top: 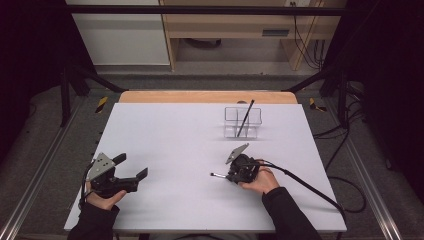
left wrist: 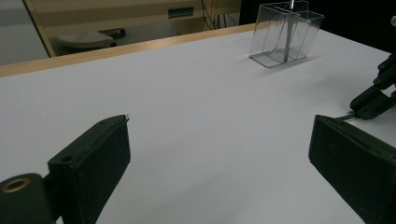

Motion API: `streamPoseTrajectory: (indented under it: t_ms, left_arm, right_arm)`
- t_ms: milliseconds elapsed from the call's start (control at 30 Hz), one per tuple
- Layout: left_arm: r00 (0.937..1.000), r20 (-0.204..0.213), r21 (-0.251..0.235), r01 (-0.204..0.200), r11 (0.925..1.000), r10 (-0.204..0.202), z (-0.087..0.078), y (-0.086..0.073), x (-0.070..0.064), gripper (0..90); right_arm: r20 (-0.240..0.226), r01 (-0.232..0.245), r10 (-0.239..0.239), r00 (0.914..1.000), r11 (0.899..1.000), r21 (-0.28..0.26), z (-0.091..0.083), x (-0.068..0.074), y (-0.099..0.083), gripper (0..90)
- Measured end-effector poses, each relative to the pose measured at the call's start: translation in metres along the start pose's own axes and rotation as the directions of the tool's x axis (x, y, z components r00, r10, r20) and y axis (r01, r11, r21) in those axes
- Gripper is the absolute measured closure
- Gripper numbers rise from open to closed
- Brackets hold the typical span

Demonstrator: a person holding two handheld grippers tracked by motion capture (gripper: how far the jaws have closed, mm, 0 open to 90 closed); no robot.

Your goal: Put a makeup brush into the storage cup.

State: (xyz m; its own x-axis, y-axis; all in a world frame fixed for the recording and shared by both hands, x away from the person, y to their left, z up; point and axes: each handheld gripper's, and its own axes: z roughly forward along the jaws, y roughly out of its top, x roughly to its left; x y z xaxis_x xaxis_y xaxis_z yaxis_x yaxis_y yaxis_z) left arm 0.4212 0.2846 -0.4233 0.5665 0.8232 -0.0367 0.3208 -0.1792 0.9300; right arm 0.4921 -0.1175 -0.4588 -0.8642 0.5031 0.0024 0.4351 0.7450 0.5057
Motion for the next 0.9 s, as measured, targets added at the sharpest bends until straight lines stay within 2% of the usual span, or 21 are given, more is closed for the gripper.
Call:
streamPoseTrajectory:
  t_ms: [133,500,600,733,900]
  left_arm:
    - [1.0,0.0,0.0,0.0,1.0,0.0,0.0,0.0,0.0,5.1]
    - [1.0,0.001,0.001,-0.001,1.0,0.001,0.0,0.0,0.0,5.1]
    - [1.0,0.001,-0.004,0.003,1.0,-0.003,0.0,0.0,0.0,5.1]
    - [1.0,0.001,0.001,0.0,1.0,0.0,0.0,0.0,0.0,5.1]
    - [1.0,0.002,0.001,-0.001,1.0,0.001,0.001,0.0,0.0,5.1]
  right_arm:
    - [-0.007,0.002,-0.002,1.0,1.0,0.006,-0.001,0.001,0.0,83.5]
    - [0.007,-0.015,0.015,0.9999,1.0,0.004,-0.001,0.003,-0.001,83.3]
    - [-0.003,-0.012,0.012,0.9999,1.0,0.001,-0.001,0.004,-0.001,75.1]
    - [-0.007,-0.011,0.011,0.9999,1.0,0.014,-0.005,0.006,0.001,71.0]
    - [-0.002,-0.021,0.022,0.9998,0.999,0.047,-0.012,0.001,0.006,67.2]
